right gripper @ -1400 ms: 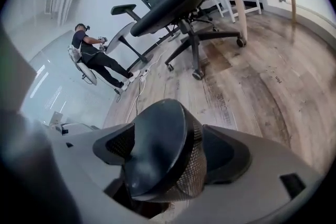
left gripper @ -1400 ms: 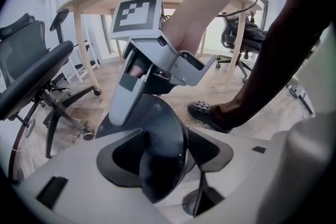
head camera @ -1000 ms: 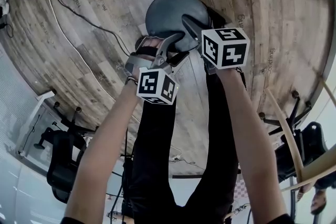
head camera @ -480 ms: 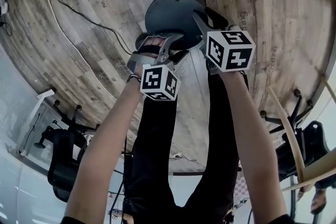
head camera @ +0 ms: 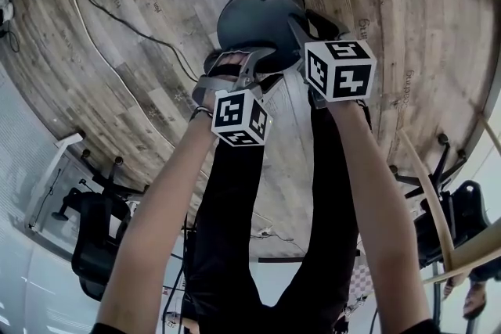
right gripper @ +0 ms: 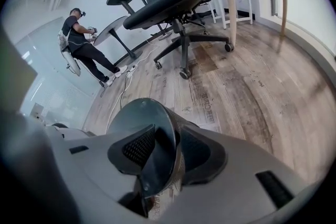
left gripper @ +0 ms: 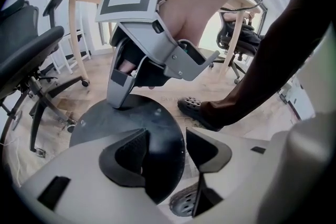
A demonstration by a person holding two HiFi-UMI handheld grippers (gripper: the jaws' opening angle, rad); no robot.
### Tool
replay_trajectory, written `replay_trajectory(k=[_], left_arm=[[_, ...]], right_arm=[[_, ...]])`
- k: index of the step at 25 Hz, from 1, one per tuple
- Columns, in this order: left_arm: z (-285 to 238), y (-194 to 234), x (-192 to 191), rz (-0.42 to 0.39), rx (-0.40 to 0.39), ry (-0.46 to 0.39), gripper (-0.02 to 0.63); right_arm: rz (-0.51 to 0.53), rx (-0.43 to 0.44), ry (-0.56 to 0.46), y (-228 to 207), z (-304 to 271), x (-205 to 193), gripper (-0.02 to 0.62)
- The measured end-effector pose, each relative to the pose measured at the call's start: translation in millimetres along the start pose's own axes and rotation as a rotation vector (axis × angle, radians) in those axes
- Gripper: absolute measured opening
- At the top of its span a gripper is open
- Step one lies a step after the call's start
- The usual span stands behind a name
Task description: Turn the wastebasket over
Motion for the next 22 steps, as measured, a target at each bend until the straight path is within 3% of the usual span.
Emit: replay_trajectory(k=[3, 11, 17, 22], left_arm=[[5, 0, 3, 0.002, -0.024, 0.004, 0.255], [57, 6, 37, 0.02, -0.003, -0.013, 0.253], [121, 20, 87, 0.209, 0.054, -0.076, 0.249], [177, 42, 126, 0.341, 0.15, -0.119, 0.23]], right_arm=[[0.044, -0.038, 0.008, 0, 7, 3, 0.137], [0.108, -0.032, -0.023, 10, 65, 35, 0.128], [0.126, 0.011, -0.084, 40, 134, 72, 0.117], [0.163, 0.057, -0.132, 66, 189, 108, 0.11]])
Point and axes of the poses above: the fingertips, and each gripper's own axes: z backward along the fingers, y to its left, x out of its top, the point moved 2 cm from there along z, backward along the fingers, and after that the axes turned 1 degree about -y, right-handed, at the moved point
